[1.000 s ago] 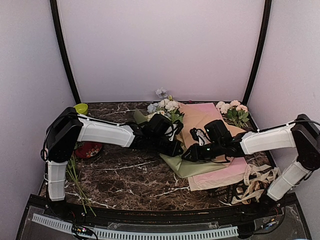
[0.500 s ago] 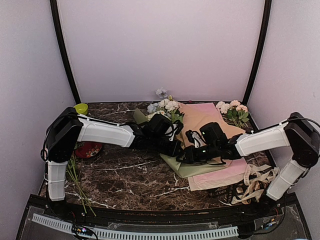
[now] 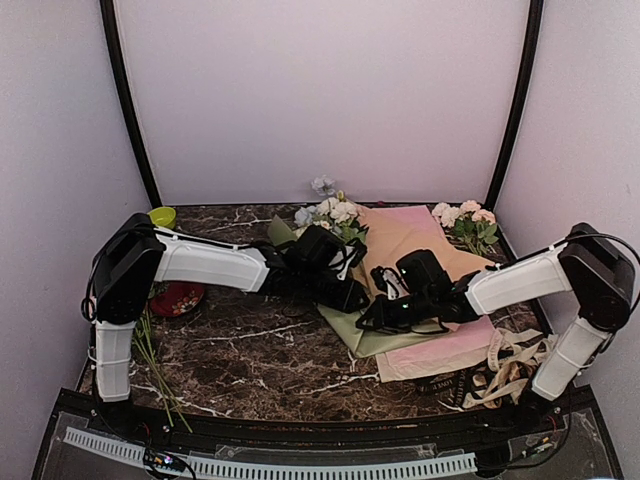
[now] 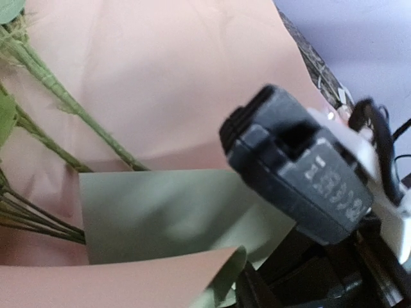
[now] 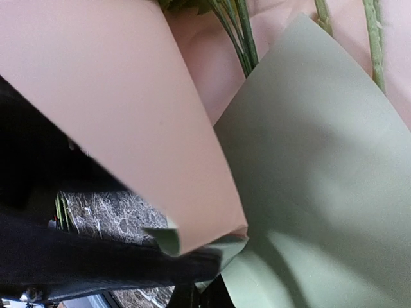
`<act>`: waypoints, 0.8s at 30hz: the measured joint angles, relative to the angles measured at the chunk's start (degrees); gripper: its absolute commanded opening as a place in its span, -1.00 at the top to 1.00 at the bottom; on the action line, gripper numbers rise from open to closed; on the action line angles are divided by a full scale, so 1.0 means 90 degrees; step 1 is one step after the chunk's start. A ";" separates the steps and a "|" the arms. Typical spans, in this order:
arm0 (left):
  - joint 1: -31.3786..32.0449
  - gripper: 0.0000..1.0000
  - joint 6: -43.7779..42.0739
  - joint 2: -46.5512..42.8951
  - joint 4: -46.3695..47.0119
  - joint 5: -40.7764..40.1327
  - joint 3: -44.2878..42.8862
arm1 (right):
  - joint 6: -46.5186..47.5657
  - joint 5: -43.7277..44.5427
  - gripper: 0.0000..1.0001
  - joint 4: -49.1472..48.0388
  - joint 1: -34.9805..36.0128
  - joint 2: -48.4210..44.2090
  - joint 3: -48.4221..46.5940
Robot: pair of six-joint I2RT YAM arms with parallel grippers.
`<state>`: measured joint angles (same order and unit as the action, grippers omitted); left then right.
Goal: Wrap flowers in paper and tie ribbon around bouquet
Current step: Fold the one-fourth-folded wrapping paper at the center of the board.
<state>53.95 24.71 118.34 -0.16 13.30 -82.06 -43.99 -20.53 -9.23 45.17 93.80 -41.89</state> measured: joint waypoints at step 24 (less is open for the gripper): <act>-0.4279 -0.45 -0.5826 -0.2980 0.0165 0.2854 0.1819 | -0.0420 -0.0274 1.00 -0.0308 -0.0019 0.0379 0.0163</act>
<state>15.44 -27.73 91.53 1.32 38.98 -65.69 -47.77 -23.00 -12.01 44.99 97.21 -40.42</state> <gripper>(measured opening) 0.732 0.004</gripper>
